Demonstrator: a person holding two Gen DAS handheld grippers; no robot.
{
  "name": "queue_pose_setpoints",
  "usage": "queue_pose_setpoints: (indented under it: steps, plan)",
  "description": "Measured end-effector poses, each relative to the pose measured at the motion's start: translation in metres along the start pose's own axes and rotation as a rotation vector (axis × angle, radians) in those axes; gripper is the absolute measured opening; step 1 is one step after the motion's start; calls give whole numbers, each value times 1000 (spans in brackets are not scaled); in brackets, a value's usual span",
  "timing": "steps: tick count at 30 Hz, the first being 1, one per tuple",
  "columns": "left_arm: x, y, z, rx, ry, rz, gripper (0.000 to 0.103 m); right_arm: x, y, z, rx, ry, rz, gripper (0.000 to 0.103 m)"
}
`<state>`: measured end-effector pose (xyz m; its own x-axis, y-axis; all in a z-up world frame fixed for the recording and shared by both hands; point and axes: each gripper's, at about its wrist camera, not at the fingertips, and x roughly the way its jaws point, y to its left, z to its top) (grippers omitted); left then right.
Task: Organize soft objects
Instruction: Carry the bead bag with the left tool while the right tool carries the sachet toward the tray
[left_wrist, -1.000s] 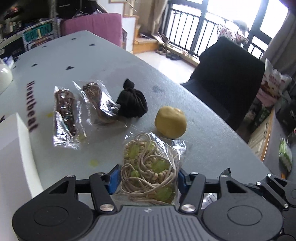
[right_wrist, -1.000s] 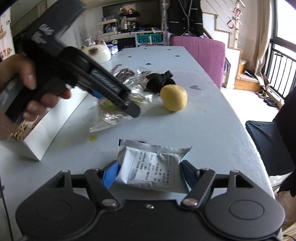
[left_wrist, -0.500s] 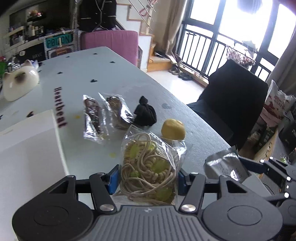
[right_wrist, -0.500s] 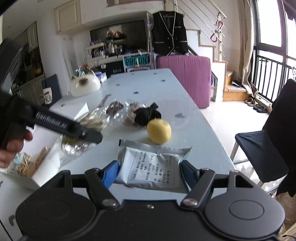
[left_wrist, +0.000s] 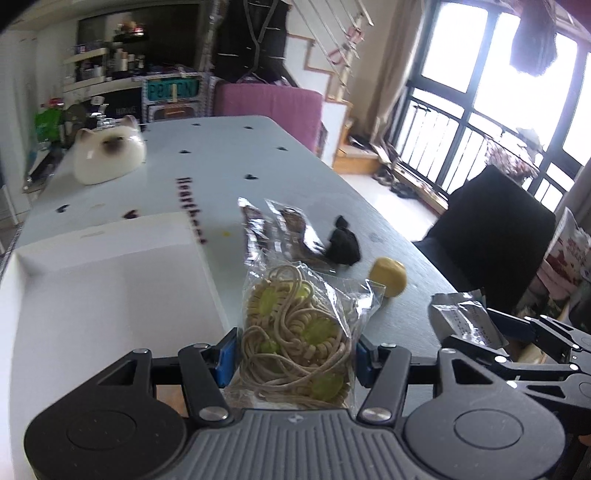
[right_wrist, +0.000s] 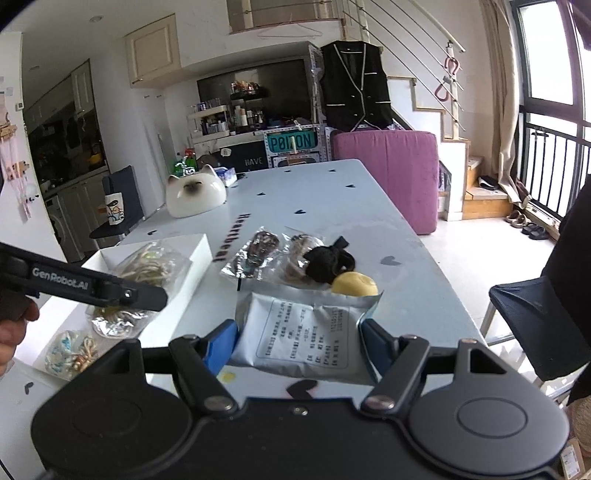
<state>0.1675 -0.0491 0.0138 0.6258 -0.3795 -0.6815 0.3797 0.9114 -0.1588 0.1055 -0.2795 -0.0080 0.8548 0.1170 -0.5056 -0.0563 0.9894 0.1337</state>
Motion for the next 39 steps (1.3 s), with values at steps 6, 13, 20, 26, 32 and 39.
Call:
queue_pose_setpoints:
  steps: [6, 13, 20, 26, 32, 39]
  plan:
    - [-24, 37, -4, -52, -28, 65, 60, 2, 14, 5, -3, -5, 31, 74]
    - [-50, 91, -10, -134, -53, 167, 60, 10, 31, 12, -25, -5, 70, 74]
    - [-58, 143, -28, -224, -30, 285, 60, 20, 50, 18, -45, 3, 122, 74]
    - [-48, 175, -52, -271, 36, 382, 60, 28, 64, 20, -58, 23, 164, 74]
    - [-29, 187, -66, -294, 88, 405, 60, 40, 85, 29, -71, 38, 211, 75]
    - [-19, 175, -73, -256, 78, 459, 61, 66, 126, 45, -74, 66, 243, 75]
